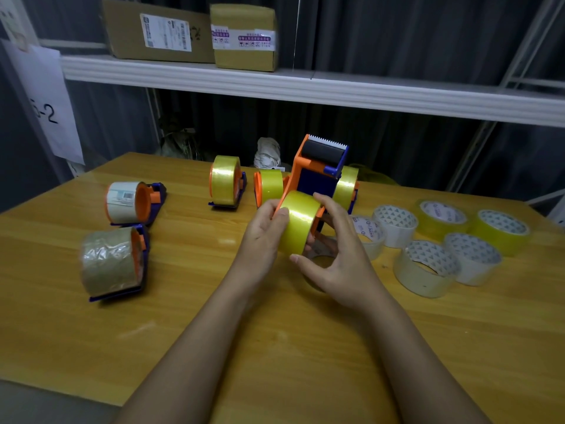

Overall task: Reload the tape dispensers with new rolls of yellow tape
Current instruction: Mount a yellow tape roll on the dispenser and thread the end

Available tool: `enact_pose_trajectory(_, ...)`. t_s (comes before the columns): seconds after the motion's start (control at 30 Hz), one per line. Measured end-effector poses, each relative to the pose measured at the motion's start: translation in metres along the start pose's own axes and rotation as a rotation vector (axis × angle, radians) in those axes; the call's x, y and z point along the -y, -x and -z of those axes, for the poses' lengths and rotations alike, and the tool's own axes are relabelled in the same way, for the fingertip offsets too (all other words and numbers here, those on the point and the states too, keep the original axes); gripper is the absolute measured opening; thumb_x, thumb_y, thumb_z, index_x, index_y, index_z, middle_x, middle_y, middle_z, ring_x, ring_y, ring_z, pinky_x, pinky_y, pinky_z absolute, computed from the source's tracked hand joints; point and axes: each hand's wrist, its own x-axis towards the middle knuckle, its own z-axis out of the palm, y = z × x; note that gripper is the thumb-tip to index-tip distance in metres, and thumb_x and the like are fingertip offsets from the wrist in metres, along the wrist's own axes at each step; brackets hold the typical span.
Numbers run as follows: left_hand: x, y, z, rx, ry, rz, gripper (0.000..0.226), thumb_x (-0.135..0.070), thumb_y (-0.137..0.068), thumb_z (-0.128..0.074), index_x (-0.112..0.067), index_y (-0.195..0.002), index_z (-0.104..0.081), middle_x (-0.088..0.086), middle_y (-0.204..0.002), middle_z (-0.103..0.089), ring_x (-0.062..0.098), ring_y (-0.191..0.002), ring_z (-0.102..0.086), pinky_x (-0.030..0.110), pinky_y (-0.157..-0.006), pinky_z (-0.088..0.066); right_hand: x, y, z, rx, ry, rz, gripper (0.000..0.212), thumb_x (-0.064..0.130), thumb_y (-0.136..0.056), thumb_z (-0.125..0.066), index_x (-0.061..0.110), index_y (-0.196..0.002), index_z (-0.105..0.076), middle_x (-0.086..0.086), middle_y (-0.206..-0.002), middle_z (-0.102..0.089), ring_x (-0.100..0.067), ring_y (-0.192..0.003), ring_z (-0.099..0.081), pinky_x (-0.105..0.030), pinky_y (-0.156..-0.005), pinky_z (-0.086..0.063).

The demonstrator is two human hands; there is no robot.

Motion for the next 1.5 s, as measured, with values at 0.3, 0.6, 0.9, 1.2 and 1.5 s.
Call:
enact_pose_trajectory(0.3,0.004,0.001,0.004,0.009,0.071,0.006,0.042,-0.027,-0.089,-0.034,-0.006,-0.122,-0.049,0.013,-0.086,-0.068,0.027,-0.080,-0.066,0.032,-0.071,-0.053,-0.004,0.000,-0.001,-0.012,-0.038,-0.044,0.089,0.046,-0.072,-0.073,0.057,-0.143,-0.020,0.014,-0.150,-0.028,-0.019,-0.133,-0.043,-0.047,-0.100,-0.048)
enact_pose_trajectory(0.6,-0.005,0.002,0.000,0.007,0.026,-0.010,0.024,-0.009,-0.101,-0.028,-0.017,-0.107,-0.051,-0.004,-0.065,-0.068,0.006,-0.063,-0.065,0.017,-0.058,-0.049,0.000,0.001,0.001,-0.014,0.058,0.000,0.088,0.038,-0.077,-0.075,0.049,-0.146,-0.020,0.017,-0.151,-0.024,-0.009,-0.140,-0.028,-0.044,-0.104,-0.045)
enact_pose_trajectory(0.9,-0.001,0.003,0.003,0.057,0.118,-0.013,0.033,-0.018,-0.085,-0.039,-0.009,-0.115,-0.049,0.006,-0.077,-0.069,0.019,-0.073,-0.066,0.026,-0.066,-0.053,0.000,0.000,0.000,-0.013,-0.010,-0.022,0.086,0.044,-0.075,-0.072,0.052,-0.144,-0.022,0.018,-0.149,-0.024,-0.010,-0.141,-0.028,-0.045,-0.102,-0.047)
enact_pose_trajectory(1.2,-0.006,0.002,-0.001,0.033,0.120,-0.023,0.017,-0.018,-0.093,-0.049,-0.012,-0.109,-0.050,0.002,-0.067,-0.067,0.012,-0.063,-0.065,0.022,-0.059,-0.052,0.004,0.002,0.001,-0.018,0.089,0.022,0.088,0.033,-0.079,-0.076,0.046,-0.146,-0.020,0.016,-0.151,-0.024,-0.007,-0.139,-0.028,-0.037,-0.107,-0.042)
enact_pose_trajectory(1.5,-0.002,0.003,0.002,0.066,0.117,0.002,0.030,-0.010,-0.082,-0.050,-0.014,-0.112,-0.048,0.000,-0.073,-0.068,0.011,-0.069,-0.065,0.022,-0.065,-0.052,0.002,0.002,0.002,-0.012,0.100,0.010,0.087,0.040,-0.077,-0.070,0.049,-0.146,-0.017,0.019,-0.150,-0.022,-0.003,-0.138,-0.028,-0.017,-0.100,-0.036)
